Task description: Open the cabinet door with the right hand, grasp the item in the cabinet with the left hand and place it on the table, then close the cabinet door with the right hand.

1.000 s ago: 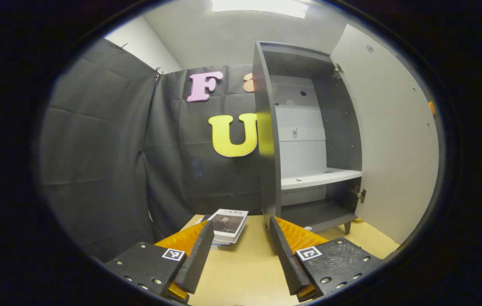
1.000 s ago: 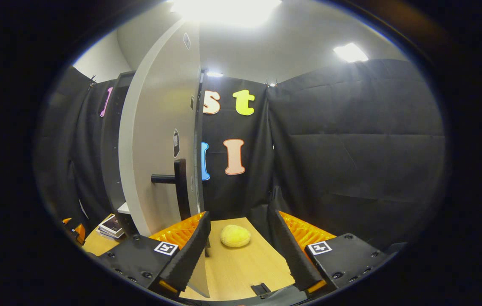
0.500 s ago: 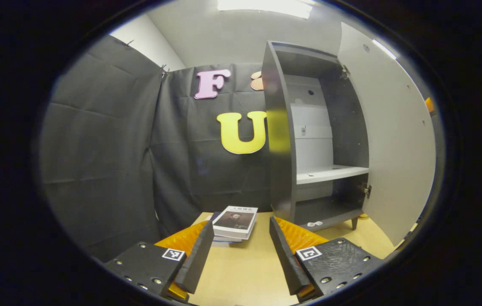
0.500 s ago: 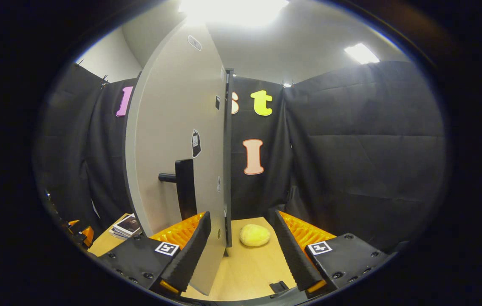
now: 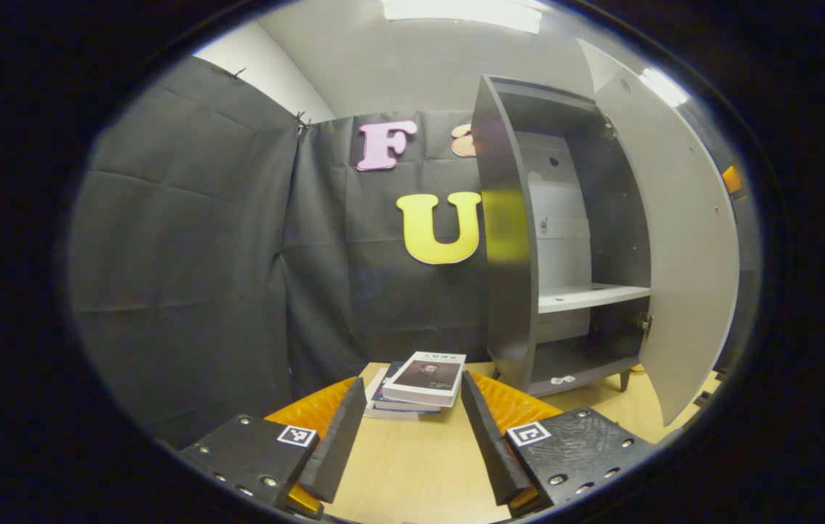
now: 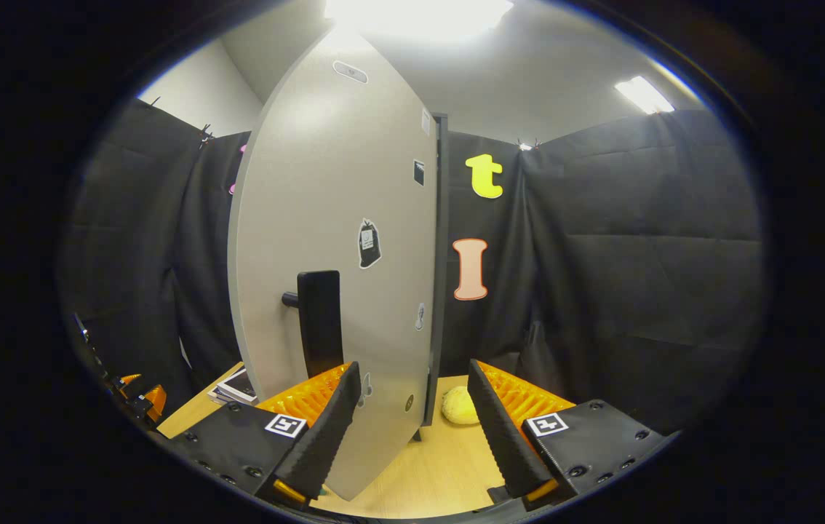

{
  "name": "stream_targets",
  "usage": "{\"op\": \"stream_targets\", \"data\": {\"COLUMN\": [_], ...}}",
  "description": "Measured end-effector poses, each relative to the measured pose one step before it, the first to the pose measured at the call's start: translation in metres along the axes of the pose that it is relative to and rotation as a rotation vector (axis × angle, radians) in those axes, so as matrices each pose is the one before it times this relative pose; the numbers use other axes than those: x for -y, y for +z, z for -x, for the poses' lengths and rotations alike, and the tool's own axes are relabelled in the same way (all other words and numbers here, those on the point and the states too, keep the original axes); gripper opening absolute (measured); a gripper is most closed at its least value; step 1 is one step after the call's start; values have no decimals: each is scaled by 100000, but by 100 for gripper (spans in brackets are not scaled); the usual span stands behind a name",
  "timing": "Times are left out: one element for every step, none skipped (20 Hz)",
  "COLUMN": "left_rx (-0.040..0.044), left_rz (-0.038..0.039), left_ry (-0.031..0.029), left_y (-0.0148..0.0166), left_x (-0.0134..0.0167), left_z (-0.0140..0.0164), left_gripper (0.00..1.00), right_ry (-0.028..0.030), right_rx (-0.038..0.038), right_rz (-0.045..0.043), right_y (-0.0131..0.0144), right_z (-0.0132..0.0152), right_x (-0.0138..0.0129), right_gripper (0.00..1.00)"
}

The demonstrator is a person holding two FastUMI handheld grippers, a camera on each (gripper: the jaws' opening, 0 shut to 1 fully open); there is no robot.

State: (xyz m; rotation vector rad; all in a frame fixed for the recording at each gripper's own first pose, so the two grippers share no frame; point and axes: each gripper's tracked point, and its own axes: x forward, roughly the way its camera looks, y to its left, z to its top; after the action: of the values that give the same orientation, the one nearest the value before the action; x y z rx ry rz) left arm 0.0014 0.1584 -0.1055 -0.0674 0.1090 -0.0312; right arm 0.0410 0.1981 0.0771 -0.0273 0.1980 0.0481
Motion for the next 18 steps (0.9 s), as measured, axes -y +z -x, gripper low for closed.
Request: {"op": "stream_targets", "data": {"left_rx": [-40,33,-100,-135,-2,-17,-1,-49,-2,-5,-111,-117,-103,34,83,-38,-134,-266], "left_rz": [-192,-85,-102,-159,-199,-183,-285,-316,-379,-505,-491,-324,-189,-117,-180,-205,-50,124], "left_ry": [665,381,446,372,494,348,440,328,273,418,366,254,248,181,74,142,-116,-400], "left_y": [13,86,-57,-110,101,-49,52,10,92,-111,-25,-20,43,29,175,144,145,153], "left_x": [-507,-394,-288,-271,-337,-268,-230,-256,-157,-120,-245,-83,-185,-161,-122,-110,-46,147], "left_z": [143,300,154,236,298,216,219,258,231,86,169,283,253,209,212,184,63,-16], "left_gripper": [80,80,80,80,80,80,80,80,80,80,80,80,80,80,80,80,80,80], "right_ry": [1643,1711,1680,1225,1078,1606,1508,2328,1880,1739,1133,996,749,707,599,436,456,163], "right_rx": [1,13,108,202,304,389,785,1342,805,643,639,388,291,-27,53,-207,-235,-178], "right_rz": [176,343,364,259,97,-332,-865,-1482,-1082,-848,-488,-130,-119,-236,-333,-301,-221,-189], "right_y": [-10,72,-88,9,108,187,355,537,155,115,29,22,-40,-33,-31,-49,-142,-140], "right_z": [-218,-271,-160,-310,-446,-600,-731,-837,-571,-678,-569,-633,-479,-408,-486,-178,-221,-173], "right_x": [-707,-597,-910,-593,-521,-734,-541,-878,-870,-795,-647,-474,-520,-359,-610,-213,-197,-35], "right_gripper": [90,91,90,94,94,90,91,91,91,91,90,91,91,91,91,91,95,95]}}
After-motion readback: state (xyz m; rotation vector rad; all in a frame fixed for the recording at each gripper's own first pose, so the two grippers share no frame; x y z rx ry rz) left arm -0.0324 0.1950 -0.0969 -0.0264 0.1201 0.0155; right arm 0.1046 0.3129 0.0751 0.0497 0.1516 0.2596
